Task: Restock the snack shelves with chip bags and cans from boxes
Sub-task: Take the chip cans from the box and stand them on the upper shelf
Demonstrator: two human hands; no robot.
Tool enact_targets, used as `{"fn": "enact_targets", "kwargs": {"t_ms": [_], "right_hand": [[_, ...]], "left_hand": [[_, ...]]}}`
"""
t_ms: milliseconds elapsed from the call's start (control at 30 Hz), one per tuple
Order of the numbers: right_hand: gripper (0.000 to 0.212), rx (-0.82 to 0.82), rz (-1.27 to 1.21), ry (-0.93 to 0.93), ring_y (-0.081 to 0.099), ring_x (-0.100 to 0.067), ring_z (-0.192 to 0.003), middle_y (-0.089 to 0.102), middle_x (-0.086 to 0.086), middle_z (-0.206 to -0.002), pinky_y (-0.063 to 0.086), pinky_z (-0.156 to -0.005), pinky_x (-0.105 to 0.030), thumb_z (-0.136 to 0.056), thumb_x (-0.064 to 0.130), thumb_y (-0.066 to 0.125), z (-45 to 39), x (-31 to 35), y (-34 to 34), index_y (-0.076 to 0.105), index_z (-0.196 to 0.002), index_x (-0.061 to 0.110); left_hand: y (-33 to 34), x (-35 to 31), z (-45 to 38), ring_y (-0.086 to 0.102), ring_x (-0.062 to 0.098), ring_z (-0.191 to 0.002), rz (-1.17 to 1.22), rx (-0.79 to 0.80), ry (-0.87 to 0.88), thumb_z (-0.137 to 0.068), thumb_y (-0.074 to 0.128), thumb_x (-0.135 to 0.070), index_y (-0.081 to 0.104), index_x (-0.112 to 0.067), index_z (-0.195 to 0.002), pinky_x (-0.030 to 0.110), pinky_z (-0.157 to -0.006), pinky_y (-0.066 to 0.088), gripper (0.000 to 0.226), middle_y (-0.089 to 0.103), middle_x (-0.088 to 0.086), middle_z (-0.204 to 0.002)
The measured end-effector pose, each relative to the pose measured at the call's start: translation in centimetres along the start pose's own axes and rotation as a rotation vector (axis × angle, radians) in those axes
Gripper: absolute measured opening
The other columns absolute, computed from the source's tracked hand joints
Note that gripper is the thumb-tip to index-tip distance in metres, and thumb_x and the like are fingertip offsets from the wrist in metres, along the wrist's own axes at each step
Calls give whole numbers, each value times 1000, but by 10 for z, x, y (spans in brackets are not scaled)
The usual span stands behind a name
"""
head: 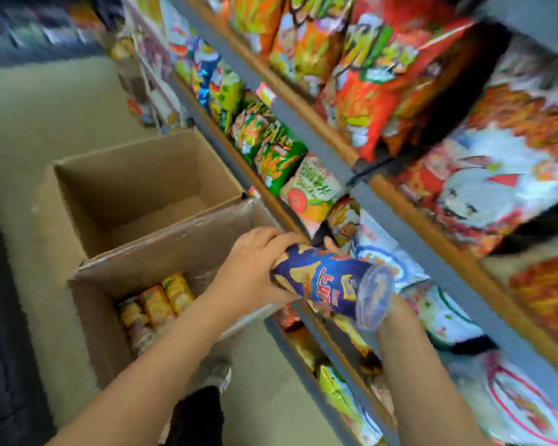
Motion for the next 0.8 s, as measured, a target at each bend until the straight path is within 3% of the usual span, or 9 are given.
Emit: {"fn": "enact_targets", "kwargs": {"t_ms": [67,133,200,267,367,467,567,700,800], "right_hand": [[54,-78,292,-44,69,-12,-58,72,-10,-75,55,-53,-23,-100,-9,30,39,35,-26,77,-82,10],[47,-30,328,2,64,-16,-51,68,-13,-69,51,-52,-26,-102,40,44,89,76,-32,73,-78,11],[70,-52,428,-104,64,-12,-58,68,-2,-71,51,-58,-25,-64,82,65,147,122,-43,74,-85,15],[73,-120,578,-278,67,-5,-76,69,1,-90,56,-72,-23,-53,64,78,211,164,-53,66,-106,15],[59,-191,600,-478,67,-15,-103,72,-1,-113,53,-99,-46,-59,42,82,306,214,-74,64,-114,29],[45,-357,588,-596,67,-2,-93,75,12,-99,54,-86,-25,-68,25,85,389,253,-119,65,-109,24],[37,-560,582,-708,67,3,-80,75,15,-86,51,-75,-15,-74,6,85,464,283,-165,65,-102,20],[50,-880,626,-856,69,-7,-85,76,3,-99,53,-76,-23,-65,30,84,531,316,-225,65,-110,15],[56,-1090,650,-864,71,-8,-87,76,5,-99,57,-81,-31,-58,41,86,549,333,-278,62,-106,22]], "left_hand": [[-13,-65,8,62,6,-99,224,-31,-17,-57,93,-45,59,-26,-122,25,-88,47,77,69,-9,-109],[-22,-137,17,64,-9,-73,520,-33,-64,-68,91,-14,56,-34,-109,11,-67,48,56,73,-21,-86],[-22,-206,25,56,-10,-50,711,-56,-86,-78,75,8,50,-29,-87,7,-52,42,46,66,-23,-58],[-23,-272,33,55,-4,-50,852,-99,-66,-81,76,3,49,-20,-77,15,-53,43,35,63,-14,-55],[-9,-373,41,58,3,-49,1049,-32,-27,-81,75,-23,55,-22,-79,29,-60,50,20,64,-12,-54],[15,-468,43,61,18,-77,1011,85,127,-98,52,-22,54,-22,-76,49,-92,48,22,64,-5,-73],[24,-547,41,59,19,-112,964,113,307,-100,45,-48,63,-26,-88,46,-109,38,31,68,6,-116],[57,-607,25,59,17,-115,460,28,747,-86,52,-56,71,-17,-114,23,-102,40,51,66,-2,-119],[96,-613,13,61,24,-107,90,-15,796,-84,42,-60,72,-19,-112,35,-90,44,57,68,-1,-110]]}}
Point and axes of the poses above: each hand's wrist, its own z-axis away from the middle knuckle, its own y-axis out of the palm, x = y × z, the point moved 8 cm from there along -z, towards the middle knuckle
